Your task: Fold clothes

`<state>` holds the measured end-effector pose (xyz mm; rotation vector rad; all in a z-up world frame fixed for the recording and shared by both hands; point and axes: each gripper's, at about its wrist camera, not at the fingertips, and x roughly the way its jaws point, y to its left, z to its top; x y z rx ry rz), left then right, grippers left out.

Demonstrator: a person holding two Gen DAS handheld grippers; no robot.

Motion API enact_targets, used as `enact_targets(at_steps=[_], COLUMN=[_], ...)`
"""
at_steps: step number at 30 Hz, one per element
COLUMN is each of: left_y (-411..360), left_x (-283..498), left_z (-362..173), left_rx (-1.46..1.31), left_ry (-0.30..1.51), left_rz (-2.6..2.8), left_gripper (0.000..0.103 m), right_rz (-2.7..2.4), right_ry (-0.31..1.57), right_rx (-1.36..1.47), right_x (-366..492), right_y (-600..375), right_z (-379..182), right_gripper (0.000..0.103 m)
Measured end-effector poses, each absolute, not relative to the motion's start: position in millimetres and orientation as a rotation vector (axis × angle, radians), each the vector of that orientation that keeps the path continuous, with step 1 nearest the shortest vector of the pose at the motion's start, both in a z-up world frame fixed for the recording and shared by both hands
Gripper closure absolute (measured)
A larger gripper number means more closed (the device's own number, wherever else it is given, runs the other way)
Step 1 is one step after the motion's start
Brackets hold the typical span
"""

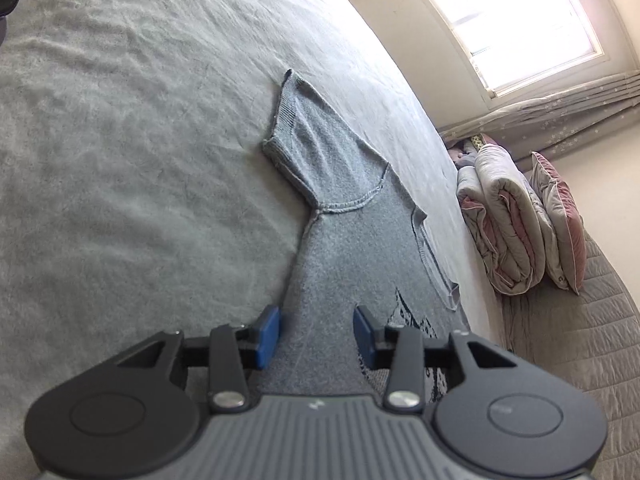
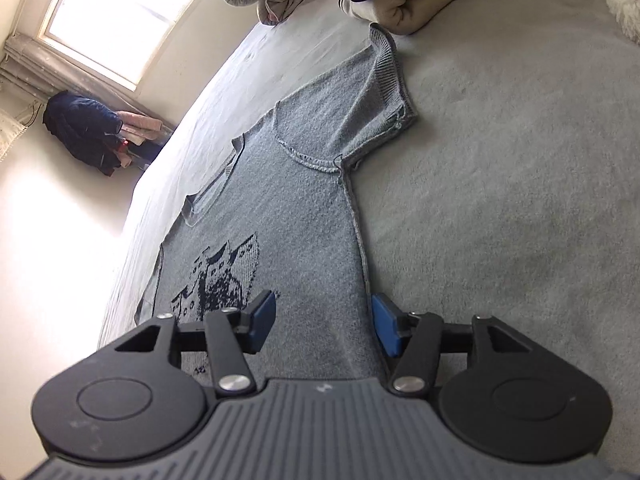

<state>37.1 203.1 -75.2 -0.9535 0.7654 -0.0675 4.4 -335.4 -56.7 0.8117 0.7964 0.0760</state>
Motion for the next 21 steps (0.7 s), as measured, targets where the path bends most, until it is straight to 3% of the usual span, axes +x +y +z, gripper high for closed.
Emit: enact_targets(at_steps=[4,5,6,7,8,13,16,18,21], left_y=[194.2,191.9,189.7,187.9,186.6,188.8,194.4,196.2,199.7], left_x=[49.4,52.5,55.6,57.2,56.1,55.4,53.9,47.8,37.4], left_z=[-83.3,-85.3,-87.3,-87.5,-84.6,-77.0,-77.1,-76.2,-77.9], left_rx=[-0.975,-0.98,-0.986,-0.972,-0.925,-0.811,-0.851,-0.838,-0.805], left_ry=[0.739,0.733,0.726,0.72,0.713,0.72,0.775,0.802,0.859], left_rz=[-0.04,-0.033,-0.027,-0.014,0.009,0.042,-0.037,-0.107,-0.207], left_gripper=[0.065,0.069,0.081,0.096,0.099,0.096,0.087,0.073,0.072], right_rz=[0.048,0.041,0.033,0.016,-0.003,-0.063,-0.024,0.027,0.089], right_ry=[0.759,0.75,0.741,0.749,0.758,0.762,0.786,0.824,0.839], right_rx=[0.839,0.845,0.852,0.824,0.793,0.747,0.766,0.79,0.834], right_x=[23.5,28.3,33.0,34.4,35.3,29.2,24.7,18.1,3.8], right_y=[-334.2,-333.9,-333.6,-333.7,-333.9,-340.1,-340.3,-342.5,-343.8], right_z=[-59.5,-60.2,-60.8,-62.9,-65.0,-64.0,-61.5,-62.9,-66.6], right_gripper=[0.046,0.05,0.052,0.069,0.103,0.099,0.087,0.086,0.086])
